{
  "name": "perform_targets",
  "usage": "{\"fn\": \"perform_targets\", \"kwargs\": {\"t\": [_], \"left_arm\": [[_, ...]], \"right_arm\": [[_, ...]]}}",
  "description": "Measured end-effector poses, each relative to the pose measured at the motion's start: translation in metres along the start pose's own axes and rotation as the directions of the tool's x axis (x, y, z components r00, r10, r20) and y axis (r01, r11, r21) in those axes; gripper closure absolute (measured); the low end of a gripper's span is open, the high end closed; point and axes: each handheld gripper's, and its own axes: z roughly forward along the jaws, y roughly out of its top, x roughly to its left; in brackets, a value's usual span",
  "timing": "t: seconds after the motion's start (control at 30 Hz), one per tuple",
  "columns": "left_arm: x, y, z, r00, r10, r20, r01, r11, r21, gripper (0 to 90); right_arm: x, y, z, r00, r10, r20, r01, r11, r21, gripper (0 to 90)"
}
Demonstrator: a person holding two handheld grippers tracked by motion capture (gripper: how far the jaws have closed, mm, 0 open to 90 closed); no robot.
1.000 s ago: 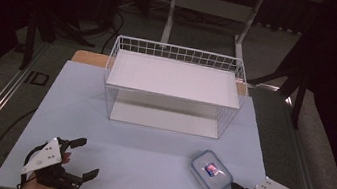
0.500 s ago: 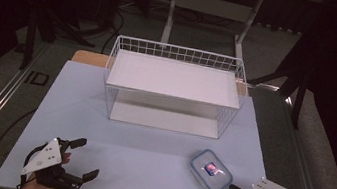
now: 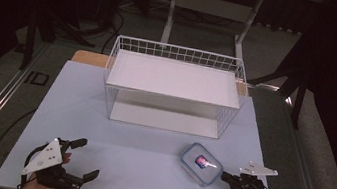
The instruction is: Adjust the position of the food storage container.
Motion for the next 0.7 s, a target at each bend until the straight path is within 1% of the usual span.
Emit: {"fn": "perform_targets", "kwargs": {"t": [0.07,0.27,0.3,0.47,0.6,0.7], "left_arm": [[0.0,0.0,0.0,1.0,0.0,0.0,0.0,1.0,0.0,2.4],[0.0,0.0,0.0,1.0,-0.001,0.002,0.001,1.0,0.0,2.4],[0.0,0.0,0.0,1.0,-0.001,0.005,0.001,1.0,0.0,2.4],[0.0,0.0,0.001,1.0,0.0,0.006,-0.001,1.0,0.004,2.4],[0.0,-0.001,0.001,1.0,0.002,0.008,-0.002,1.0,0.004,2.4],[0.0,-0.001,0.001,1.0,0.002,0.01,-0.002,1.0,0.006,2.4]], "right_arm": [[0.001,0.007,0.006,0.9999,-0.007,-0.011,0.007,1.0,0.002,90.0],[0.005,0.026,0.026,0.9994,-0.027,-0.024,0.027,1.0,0.008,90.0],[0.006,0.029,0.029,0.9993,-0.032,-0.019,0.032,0.999,0.01,90.0],[0.01,0.044,0.046,0.9987,-0.045,-0.023,0.045,0.999,0.007,90.0],[0.012,0.053,0.06,0.999,-0.03,-0.033,0.03,1.0,-0.005,90.0],[0.014,0.06,0.071,0.9991,-0.029,-0.031,0.029,1.0,-0.004,90.0]]}}
